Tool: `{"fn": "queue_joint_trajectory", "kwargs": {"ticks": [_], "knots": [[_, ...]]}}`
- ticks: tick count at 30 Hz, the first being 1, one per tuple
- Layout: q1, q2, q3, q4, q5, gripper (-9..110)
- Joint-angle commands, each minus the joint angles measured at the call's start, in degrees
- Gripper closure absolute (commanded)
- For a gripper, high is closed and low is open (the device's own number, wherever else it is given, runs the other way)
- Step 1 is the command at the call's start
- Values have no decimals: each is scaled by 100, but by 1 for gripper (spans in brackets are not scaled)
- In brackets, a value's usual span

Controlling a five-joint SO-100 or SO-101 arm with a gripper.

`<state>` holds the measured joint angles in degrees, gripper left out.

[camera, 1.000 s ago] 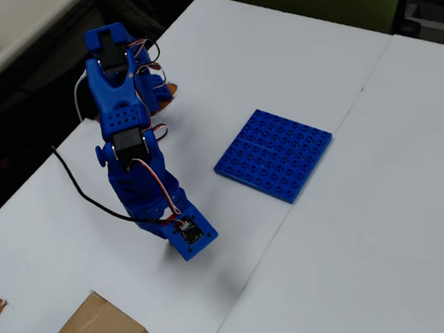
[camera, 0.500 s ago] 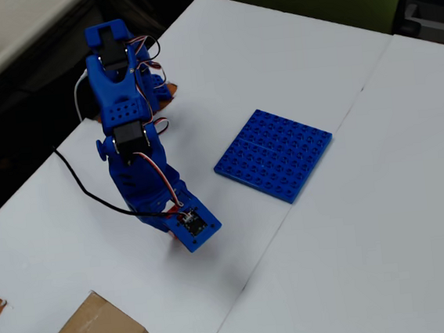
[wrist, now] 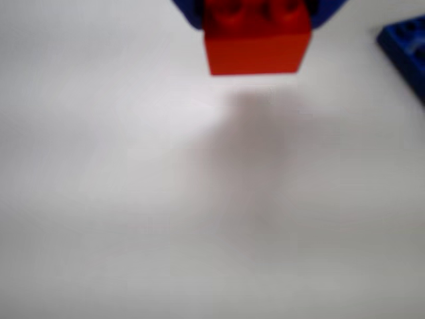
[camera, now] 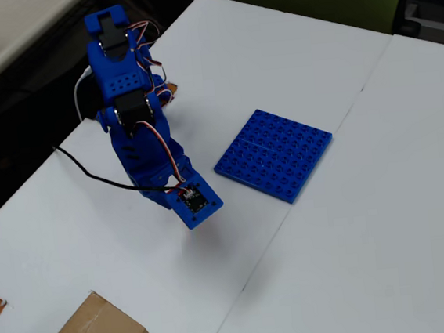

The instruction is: Pick up the 2x2 red block and go up the 8x8 blue block.

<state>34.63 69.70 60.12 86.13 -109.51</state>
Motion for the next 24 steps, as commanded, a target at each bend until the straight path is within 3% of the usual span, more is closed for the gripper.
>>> {"fn": "queue_joint_trajectory", "kwargs": {"ticks": [1, 24], "knots": [[-220, 483, -255, 79, 229, 101], [-2004, 2074, -492, 290, 738, 101]]}}
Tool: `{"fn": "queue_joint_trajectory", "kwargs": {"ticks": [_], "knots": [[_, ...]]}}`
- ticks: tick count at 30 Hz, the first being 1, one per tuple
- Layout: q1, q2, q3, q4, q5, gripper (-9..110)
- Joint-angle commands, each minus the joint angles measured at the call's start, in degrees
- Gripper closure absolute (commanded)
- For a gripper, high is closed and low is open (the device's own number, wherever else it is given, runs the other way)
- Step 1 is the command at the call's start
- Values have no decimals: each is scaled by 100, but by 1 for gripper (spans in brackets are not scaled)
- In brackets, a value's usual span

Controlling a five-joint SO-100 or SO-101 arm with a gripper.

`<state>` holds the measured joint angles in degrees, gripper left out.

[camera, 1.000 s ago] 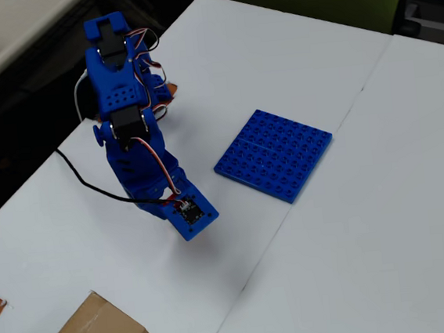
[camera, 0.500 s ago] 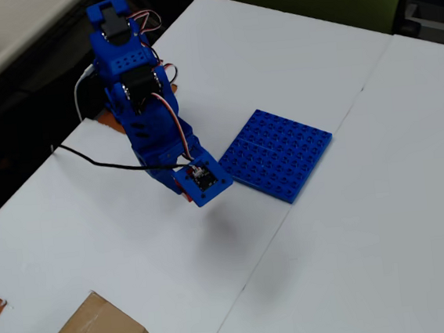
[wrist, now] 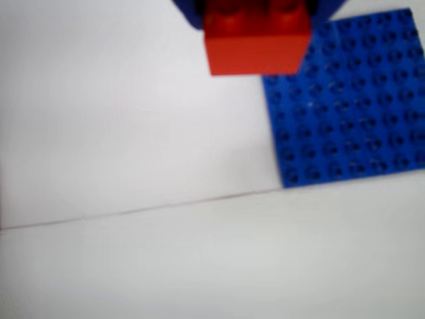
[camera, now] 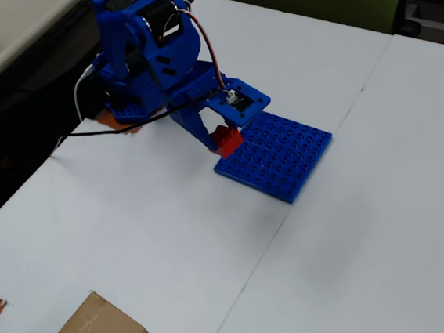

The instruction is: Pick up the 2x2 red block and go up the 8x8 blue block.

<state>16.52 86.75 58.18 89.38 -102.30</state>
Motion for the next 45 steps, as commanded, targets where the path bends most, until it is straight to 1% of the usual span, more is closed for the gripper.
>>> {"fn": "queue_joint_trajectory", "kwargs": {"ticks": [1, 5, 7, 11, 15, 24, 27, 34, 37, 40, 43, 45], "knots": [[-255, 413, -308, -35, -141, 101], [-510, 554, -343, -97, -554, 101], [-650, 606, -343, -167, -598, 101], [-914, 642, -343, -220, -1266, 101], [-1107, 677, -343, -149, -2312, 101], [-1696, 606, -343, -70, -3955, 101], [-1679, 554, -343, 158, -4922, 101], [-1723, 396, -343, 325, -6425, 101], [-1828, 308, -360, 308, -6671, 101], [-1881, 26, -721, 439, -7005, 101], [-1995, -352, -1204, 624, -7058, 101], [-2074, -457, -1222, 580, -7058, 101]]}}
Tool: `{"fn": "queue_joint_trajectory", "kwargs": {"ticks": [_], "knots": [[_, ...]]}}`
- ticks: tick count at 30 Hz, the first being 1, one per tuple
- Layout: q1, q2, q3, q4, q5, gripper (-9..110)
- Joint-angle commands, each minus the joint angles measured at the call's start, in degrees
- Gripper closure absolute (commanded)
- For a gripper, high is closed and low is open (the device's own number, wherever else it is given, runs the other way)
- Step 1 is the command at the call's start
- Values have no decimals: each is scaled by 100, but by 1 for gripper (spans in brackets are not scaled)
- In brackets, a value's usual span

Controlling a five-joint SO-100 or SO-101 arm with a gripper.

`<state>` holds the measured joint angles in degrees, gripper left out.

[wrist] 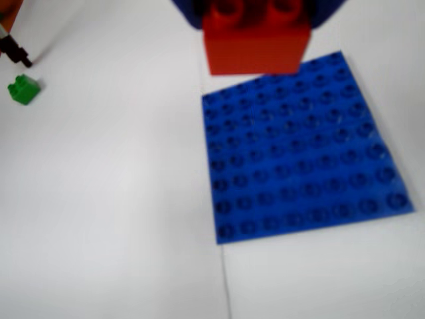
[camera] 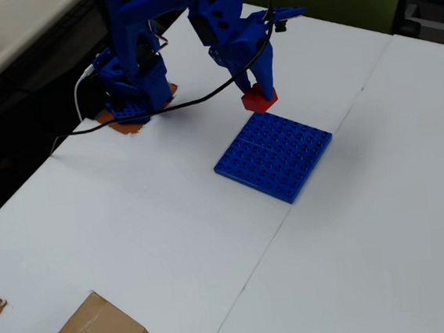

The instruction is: Pick up the 2x2 red block and go up the 8x8 blue block.

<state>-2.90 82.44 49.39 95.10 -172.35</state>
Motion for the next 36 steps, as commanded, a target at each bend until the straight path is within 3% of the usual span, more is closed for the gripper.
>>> {"fn": "queue_joint_trajectory", "kwargs": {"ticks": [1, 36], "knots": [[-149, -62, -343, 9, -79, 101], [-97, -624, -949, 281, -1556, 100]]}}
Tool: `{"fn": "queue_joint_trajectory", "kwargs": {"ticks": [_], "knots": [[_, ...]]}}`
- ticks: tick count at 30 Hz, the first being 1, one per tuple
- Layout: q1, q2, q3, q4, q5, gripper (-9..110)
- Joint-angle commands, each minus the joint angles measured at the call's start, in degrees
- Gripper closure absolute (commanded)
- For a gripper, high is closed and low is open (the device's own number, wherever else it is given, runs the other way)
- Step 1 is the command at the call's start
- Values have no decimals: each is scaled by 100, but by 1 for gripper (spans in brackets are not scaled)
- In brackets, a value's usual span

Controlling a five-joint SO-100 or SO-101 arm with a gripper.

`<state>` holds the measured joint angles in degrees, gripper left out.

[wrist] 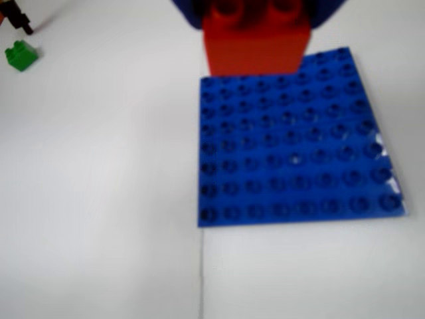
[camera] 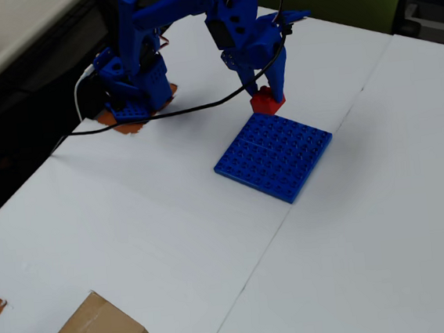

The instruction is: Pick up the 2x2 red block and go up the 8x8 blue block.

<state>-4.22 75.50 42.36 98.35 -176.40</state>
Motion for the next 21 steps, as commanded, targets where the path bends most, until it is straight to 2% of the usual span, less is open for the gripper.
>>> {"fn": "queue_joint_trajectory", "kwargs": {"ticks": [1, 21], "knots": [[35, 70, -255, -35, -1169, 100], [35, -18, -255, -88, -1107, 100]]}}
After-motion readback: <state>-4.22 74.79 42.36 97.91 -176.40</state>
